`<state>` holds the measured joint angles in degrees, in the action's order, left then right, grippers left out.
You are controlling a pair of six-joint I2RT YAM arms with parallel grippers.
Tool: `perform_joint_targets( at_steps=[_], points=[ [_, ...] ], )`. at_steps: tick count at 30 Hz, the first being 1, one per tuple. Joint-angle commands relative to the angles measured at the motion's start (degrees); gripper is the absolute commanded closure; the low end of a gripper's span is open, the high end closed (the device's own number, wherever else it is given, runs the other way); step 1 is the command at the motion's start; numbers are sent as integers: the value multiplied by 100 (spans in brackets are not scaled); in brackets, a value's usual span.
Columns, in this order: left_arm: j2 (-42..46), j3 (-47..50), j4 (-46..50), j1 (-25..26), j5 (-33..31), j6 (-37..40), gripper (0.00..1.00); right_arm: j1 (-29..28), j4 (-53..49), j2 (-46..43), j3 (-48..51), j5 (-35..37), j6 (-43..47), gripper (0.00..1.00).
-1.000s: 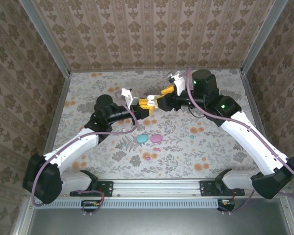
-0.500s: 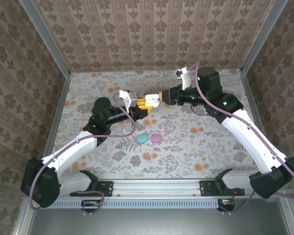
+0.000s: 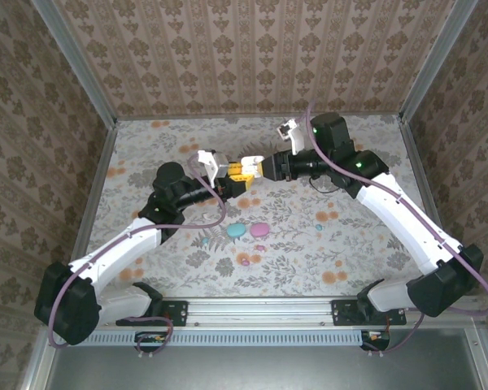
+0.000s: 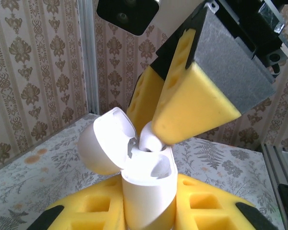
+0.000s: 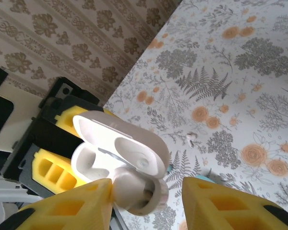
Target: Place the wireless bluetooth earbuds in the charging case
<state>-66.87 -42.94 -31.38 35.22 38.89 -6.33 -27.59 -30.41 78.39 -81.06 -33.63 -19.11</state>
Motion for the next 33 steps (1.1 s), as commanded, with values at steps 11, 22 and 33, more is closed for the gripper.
perform_joint_targets(
  at_steps=[11, 22, 33],
  points=[
    [121, 53, -291, 37, -56, 214, 76, 137, -162, -183, -178, 427, 285, 57],
    [187, 119, -273, 48, -172, 291, 76, 180, 140, -206, -53, 285, -142, 55],
    [228, 135, -273, 55, -345, 296, 76, 81, 189, 98, -60, -176, -239, 63]
  ],
)
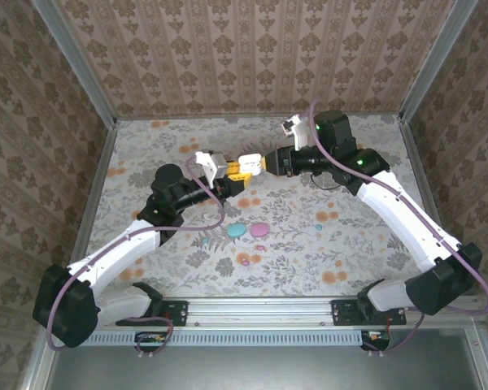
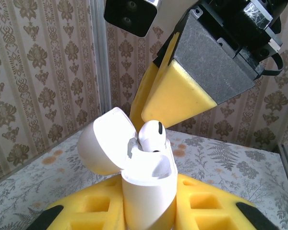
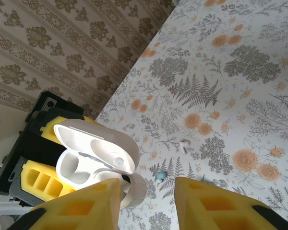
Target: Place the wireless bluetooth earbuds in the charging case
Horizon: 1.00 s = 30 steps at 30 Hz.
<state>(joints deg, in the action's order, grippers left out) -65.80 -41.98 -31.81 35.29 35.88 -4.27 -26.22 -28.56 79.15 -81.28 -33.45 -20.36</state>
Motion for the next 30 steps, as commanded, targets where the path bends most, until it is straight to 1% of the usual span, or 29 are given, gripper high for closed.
perform_joint_targets(
  at_steps=[1, 5, 8, 12, 13, 14, 15, 17, 19, 21, 24, 26, 30],
  points=[
    [120, 28, -229, 57, -46, 99, 76, -74, 23, 21, -54, -205, -123, 62],
    [124, 38, -229, 57, -96, 124, 76, -120, -31, 186, -86, -110, -103, 60],
    [167, 84, -240, 82, -284, 204, 76, -120, -141, 117, -100, 213, -34, 59],
    [258, 196, -287, 132, -609, 463, 76, -95, -185, 100, -109, 599, 23, 55],
    [290, 214, -291, 143, -662, 516, 76, -65, -325, -37, -110, 744, -4, 54],
    [320, 237, -297, 158, -735, 585, 76, -23, -284, -123, -98, 801, -60, 52],
    [354, 278, -326, 171, -804, 655, 76, 8, -239, -172, -55, 814, -133, 52],
    [430, 379, -419, 205, -968, 833, 77, 63, 159, -301, 103, 829, -276, 51],
    [504, 459, -443, 228, -1060, 1034, 77, 94, 438, -403, 284, 979, -452, 50],
    [586, 538, -467, 249, -1114, 1239, 77, 117, 539, -408, 340, 980, -499, 49],
    [719, 628, -477, 268, -1238, 1484, 78, 163, 564, -256, 423, 1172, -742, 50],
    [823, 689, -412, 260, -1474, 1543, 78, 258, 411, 9, 420, 1223, -958, 51],
    [1093, 773, -194, 139, -2046, 1324, 77, 377, 190, 876, 263, 829, -1215, 53]
  ],
)
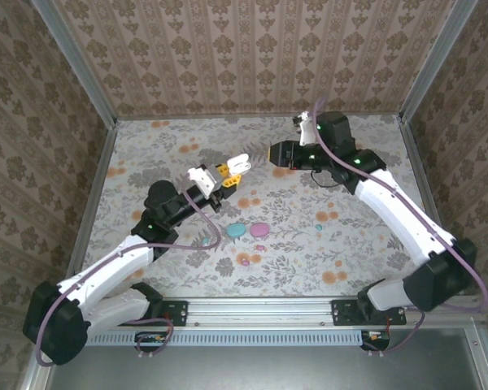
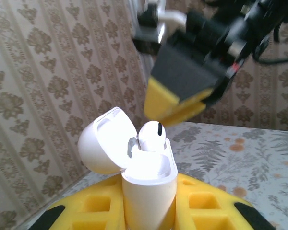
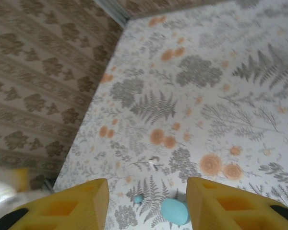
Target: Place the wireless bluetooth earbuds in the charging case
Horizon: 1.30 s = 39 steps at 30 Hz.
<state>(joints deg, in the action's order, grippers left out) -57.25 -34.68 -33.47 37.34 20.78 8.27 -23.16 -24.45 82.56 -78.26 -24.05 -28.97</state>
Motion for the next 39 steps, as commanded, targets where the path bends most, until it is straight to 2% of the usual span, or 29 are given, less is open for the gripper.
perform_joint_targets(
  at_steps=[1, 4, 9, 13, 16, 25, 29, 36, 39],
  points=[
    [310, 71, 63, -99, -668, -2, 77, 66, -278, 770, -113, -151, -452, 54],
    [626, 61, 436, -222, -909, -201, 76, -72, -409, 1527, -428, -380, -551, 56],
    [1265, -66, 1052, -263, -1353, -230, 76, -691, -967, 2953, -1440, -537, -322, 60],
    [1795, -153, 1512, -271, -1571, -185, 76, -1161, -1179, 3841, -2304, -374, -260, 60],
    [2086, -167, 1627, -271, -1704, -124, 76, -1472, -1746, 4601, -3283, -292, -80, 61],
    [2353, -379, 1919, -289, -1665, 97, 76, -2055, -3165, 6373, -5909, 468, 697, 59],
    [2423, -417, 1968, -289, -1591, 119, 76, -2210, -3637, 6787, -6589, 815, 900, 57],
    [2460, -410, 1919, -291, -1564, 120, 76, -2369, -3587, 6918, -6600, 948, 1329, 58],
    [2438, -408, 1899, -289, -1529, 102, 75, -2466, -3643, 6943, -6608, 1218, 1469, 58]
  ],
)
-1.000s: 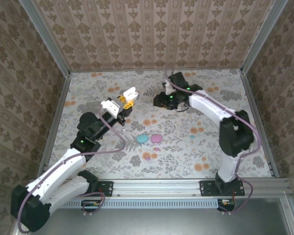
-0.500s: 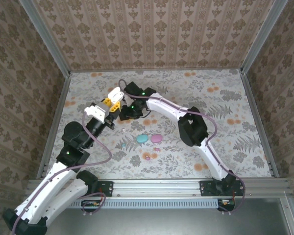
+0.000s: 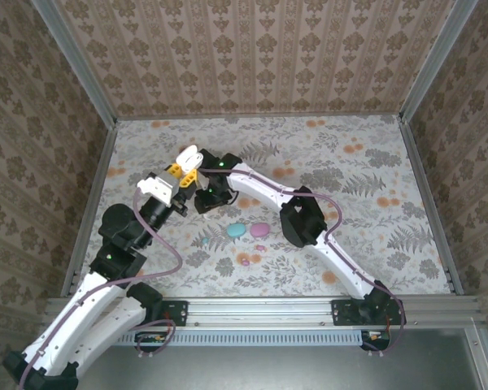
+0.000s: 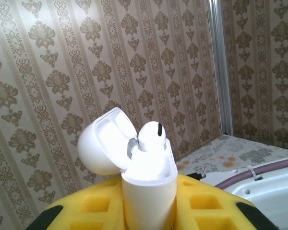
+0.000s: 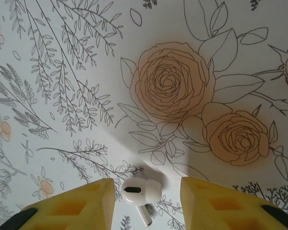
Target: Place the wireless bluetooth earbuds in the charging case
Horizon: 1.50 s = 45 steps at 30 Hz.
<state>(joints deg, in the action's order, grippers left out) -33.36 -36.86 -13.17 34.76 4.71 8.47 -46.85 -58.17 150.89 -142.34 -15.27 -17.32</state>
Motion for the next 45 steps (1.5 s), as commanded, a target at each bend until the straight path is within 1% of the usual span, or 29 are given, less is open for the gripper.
perform_joint_targets(
  at_steps=[1, 4, 10, 17, 22, 27, 34, 36, 39, 45],
  points=[
    [34, -189, -145, -31, 82, 72, 76, -116, -312, 137, -210, 431, 315, 58],
    [9, -196, -160, -31, 111, 74, 76, -161, -398, 215, -240, 611, 357, 60],
    [-19, -190, -194, -31, 121, 32, 75, -275, -500, 281, -270, 587, 531, 62],
    [-99, -180, -234, -31, 162, -53, 75, -312, -573, 404, -312, 1002, 519, 63],
    [-178, -202, -237, -31, 206, -72, 75, -347, -602, 564, -502, 1139, 546, 63],
    [-223, -207, -267, -31, 227, -107, 75, -437, -800, 747, -688, 1369, 551, 66],
    [-323, -238, -274, -27, 273, -148, 75, -301, -933, 480, -625, 1568, 332, 69],
    [-378, -258, -287, -31, 294, -162, 75, -200, -882, 263, -483, 1630, 253, 70],
    [-473, -288, -305, -31, 363, -203, 74, -14, -581, -212, 125, 1685, 186, 70],
    [-685, -324, -422, -24, 468, -337, 74, 446, 83, -1258, 1877, 1727, -16, 70]
  ],
)
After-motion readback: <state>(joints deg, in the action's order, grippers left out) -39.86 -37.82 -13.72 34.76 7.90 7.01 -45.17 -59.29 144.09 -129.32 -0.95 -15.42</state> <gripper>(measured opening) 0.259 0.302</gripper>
